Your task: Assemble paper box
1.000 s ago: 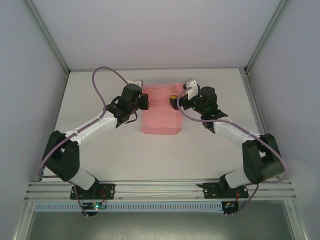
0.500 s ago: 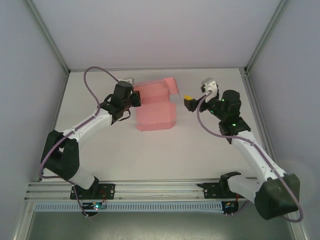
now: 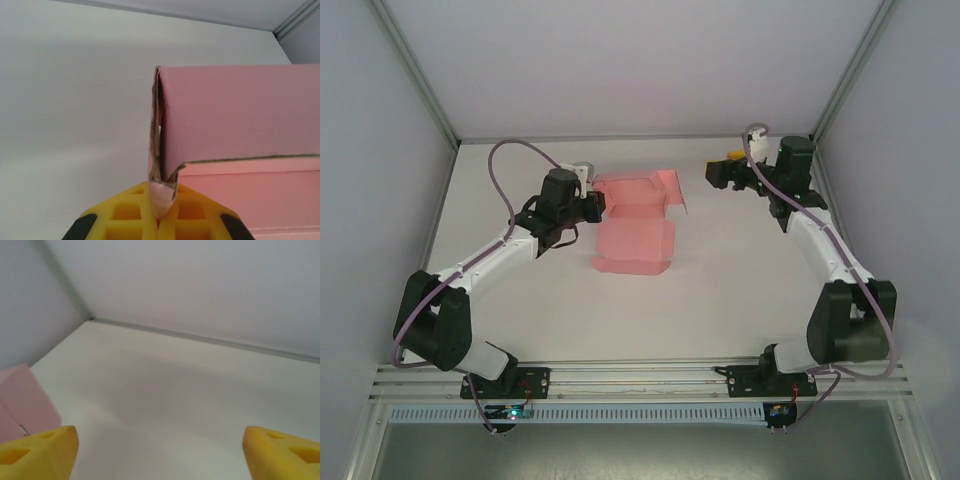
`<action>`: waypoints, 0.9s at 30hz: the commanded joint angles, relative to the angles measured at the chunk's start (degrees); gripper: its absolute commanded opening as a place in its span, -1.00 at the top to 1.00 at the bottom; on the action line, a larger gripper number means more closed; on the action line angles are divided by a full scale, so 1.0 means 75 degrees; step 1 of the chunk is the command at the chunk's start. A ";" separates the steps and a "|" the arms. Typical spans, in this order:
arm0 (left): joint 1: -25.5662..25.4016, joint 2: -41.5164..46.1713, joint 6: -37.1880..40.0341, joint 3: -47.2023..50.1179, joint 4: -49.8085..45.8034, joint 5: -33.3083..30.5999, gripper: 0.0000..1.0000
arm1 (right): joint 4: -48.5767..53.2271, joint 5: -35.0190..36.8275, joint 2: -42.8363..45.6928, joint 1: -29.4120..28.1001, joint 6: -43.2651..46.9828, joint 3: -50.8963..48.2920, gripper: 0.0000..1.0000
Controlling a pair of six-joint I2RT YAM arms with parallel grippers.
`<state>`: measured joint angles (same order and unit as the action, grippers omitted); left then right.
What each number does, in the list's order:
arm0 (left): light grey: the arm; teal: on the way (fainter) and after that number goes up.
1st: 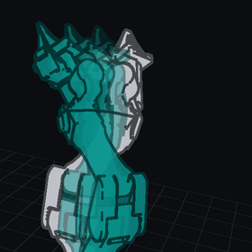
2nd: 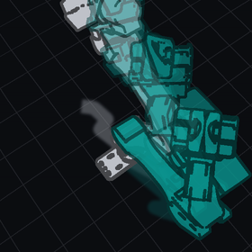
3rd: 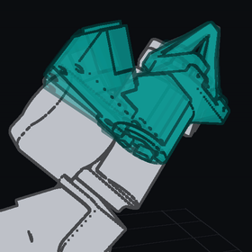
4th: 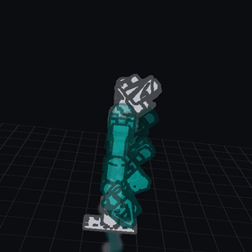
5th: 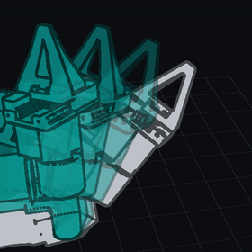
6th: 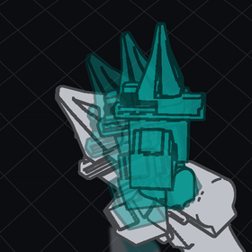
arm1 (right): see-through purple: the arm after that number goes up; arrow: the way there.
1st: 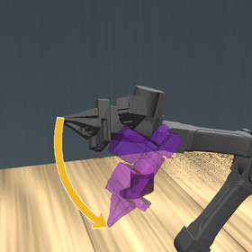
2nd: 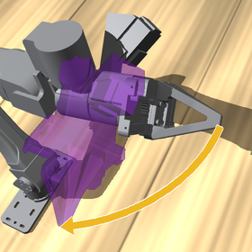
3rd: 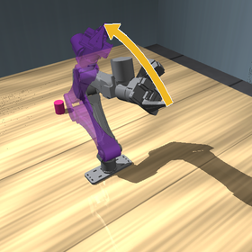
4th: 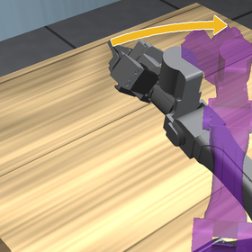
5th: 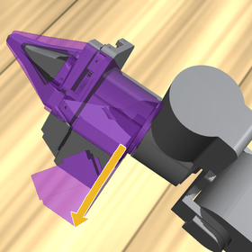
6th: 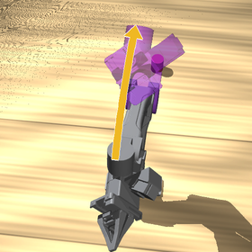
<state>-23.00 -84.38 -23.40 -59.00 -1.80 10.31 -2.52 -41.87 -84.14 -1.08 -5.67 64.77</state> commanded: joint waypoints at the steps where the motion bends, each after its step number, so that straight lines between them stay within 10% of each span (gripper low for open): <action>1: 0.0013 0.0102 0.0294 -0.0191 0.0234 0.0240 1.00 | 0.0134 -0.1756 -0.0343 -0.0318 -0.0111 0.0452 -0.52; 12: 0.0019 0.0049 0.0330 -0.0386 0.0082 0.0157 1.00 | 0.2283 -0.2460 -0.0349 -0.1386 0.2319 0.0661 -0.01; 27: 0.0015 -0.0046 0.0093 -0.0529 -0.0375 -0.0261 1.00 | 0.1279 0.1489 -0.0130 -0.2721 0.1306 0.0372 -0.15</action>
<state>-22.74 -84.71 -21.89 -60.42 -4.32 8.43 10.11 -37.93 -86.94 -19.70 6.22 68.79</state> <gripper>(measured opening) 0.043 0.557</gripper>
